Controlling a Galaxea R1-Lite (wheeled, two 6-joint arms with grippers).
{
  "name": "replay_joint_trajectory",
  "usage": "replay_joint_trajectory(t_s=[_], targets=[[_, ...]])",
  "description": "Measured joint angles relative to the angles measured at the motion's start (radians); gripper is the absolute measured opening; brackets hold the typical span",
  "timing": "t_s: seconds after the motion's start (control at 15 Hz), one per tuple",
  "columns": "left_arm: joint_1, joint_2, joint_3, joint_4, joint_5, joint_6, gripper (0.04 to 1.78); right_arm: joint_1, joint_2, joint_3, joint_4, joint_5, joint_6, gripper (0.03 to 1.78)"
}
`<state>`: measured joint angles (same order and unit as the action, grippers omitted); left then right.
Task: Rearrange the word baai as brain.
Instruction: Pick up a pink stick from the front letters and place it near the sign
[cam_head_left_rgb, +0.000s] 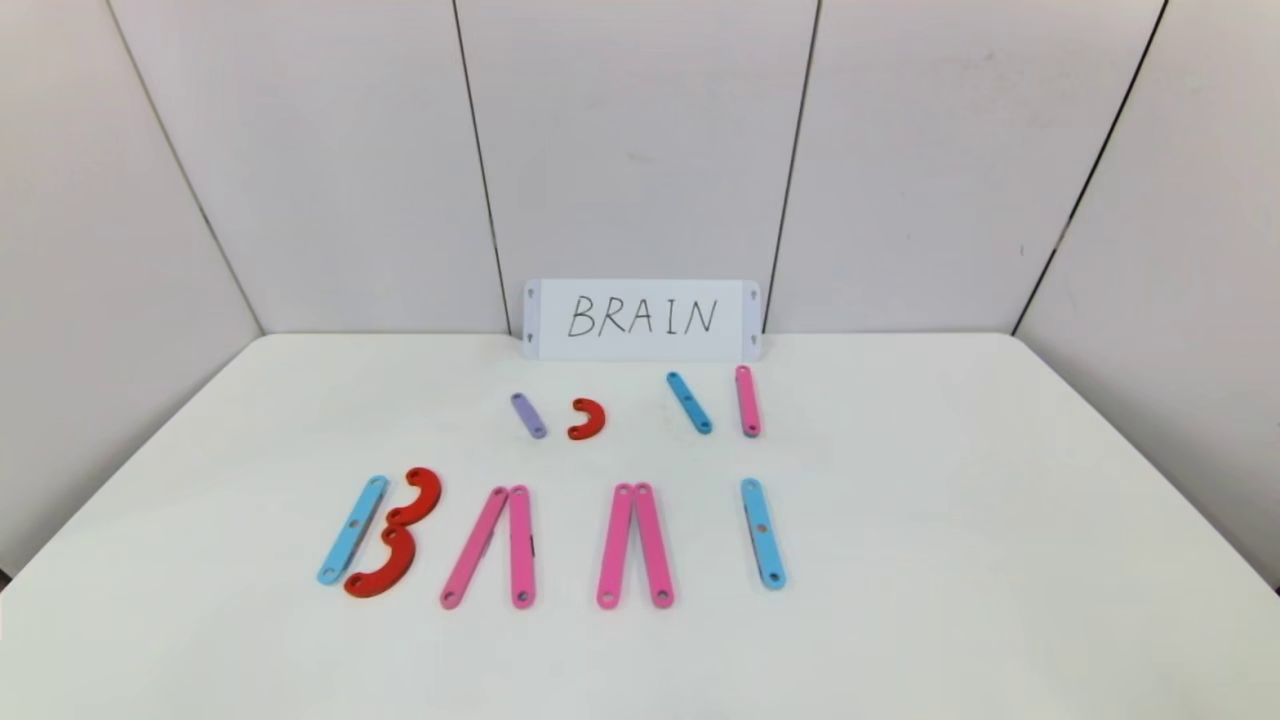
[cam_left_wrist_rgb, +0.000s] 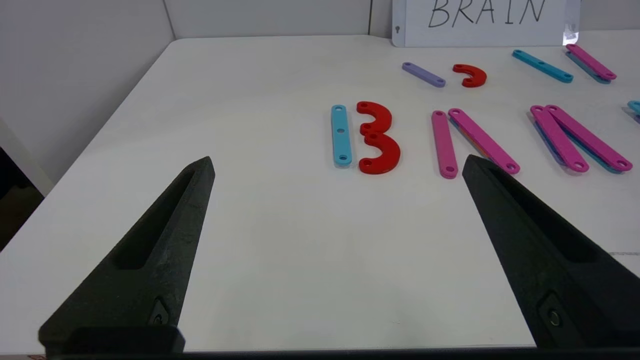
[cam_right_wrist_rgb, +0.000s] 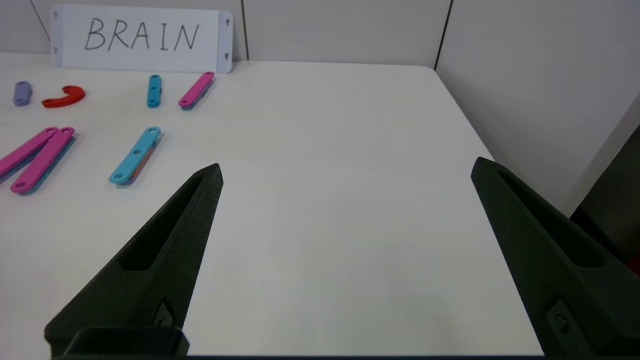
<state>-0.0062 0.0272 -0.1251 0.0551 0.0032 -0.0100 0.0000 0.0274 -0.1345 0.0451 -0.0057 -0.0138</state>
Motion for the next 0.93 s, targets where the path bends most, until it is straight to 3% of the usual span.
replay_joint_trajectory(t_s=[0.33,0.93], targets=[[-0.016,0.17,-0.212,0.065,-0.001,-0.002,1.74,0.0,0.215,-0.229,0.002,0.007,0.0,1.74],[-0.042,0.724,-0.541,0.072,-0.013,0.004,1.74,0.024,0.827,-0.643,0.059,0.031,0.0,1.74]])
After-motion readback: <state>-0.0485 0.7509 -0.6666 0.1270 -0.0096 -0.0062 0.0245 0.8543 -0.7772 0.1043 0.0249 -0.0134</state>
